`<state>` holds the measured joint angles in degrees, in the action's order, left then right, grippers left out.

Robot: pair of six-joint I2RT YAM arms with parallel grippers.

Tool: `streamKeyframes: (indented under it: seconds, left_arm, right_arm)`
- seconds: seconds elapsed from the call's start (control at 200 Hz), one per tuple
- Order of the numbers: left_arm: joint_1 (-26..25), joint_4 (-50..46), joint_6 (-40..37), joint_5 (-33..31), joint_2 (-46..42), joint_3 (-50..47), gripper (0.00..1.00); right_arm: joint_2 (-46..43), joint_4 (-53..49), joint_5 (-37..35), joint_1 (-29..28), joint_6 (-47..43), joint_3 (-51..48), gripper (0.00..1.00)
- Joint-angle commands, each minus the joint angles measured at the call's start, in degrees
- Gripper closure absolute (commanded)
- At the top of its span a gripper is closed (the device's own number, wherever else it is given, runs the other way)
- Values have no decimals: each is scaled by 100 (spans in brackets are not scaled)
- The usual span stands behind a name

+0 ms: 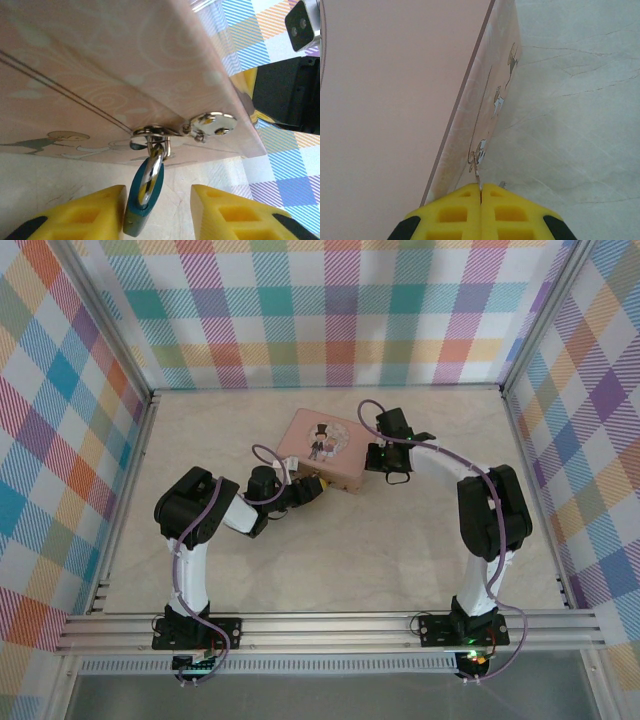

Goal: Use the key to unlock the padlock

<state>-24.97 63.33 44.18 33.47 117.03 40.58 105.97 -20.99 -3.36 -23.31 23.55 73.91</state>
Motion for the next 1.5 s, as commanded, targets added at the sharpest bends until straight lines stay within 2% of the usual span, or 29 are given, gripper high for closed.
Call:
streamKeyframes:
  seconds: [0.0,0.215,0.295,0.46,0.635,1.1,1.495]
  left_arm:
    - [80,324,69,75,105,169,64]
    - [80,226,71,25,114,187,66]
    - [89,122,76,-90,93,166,57]
    - [131,304,180,-224,73,72,56]
    - [142,575,312,-45,41,95,64]
    - [150,289,269,-69,240,160,72]
    - [151,-237,52,176,185,162,84]
  right_arm:
    - [86,-11,124,-84,9,-31,100]
    - [69,-13,98,-86,-2,-62,100]
    - [68,-19,93,-86,-13,-76,100]
    - [47,-19,89,-87,-8,-74,100]
    - [64,-28,85,-86,-11,-62,100]
    - [47,-34,63,-86,-39,-75,100]
    - [243,-106,-70,-86,-82,200,100]
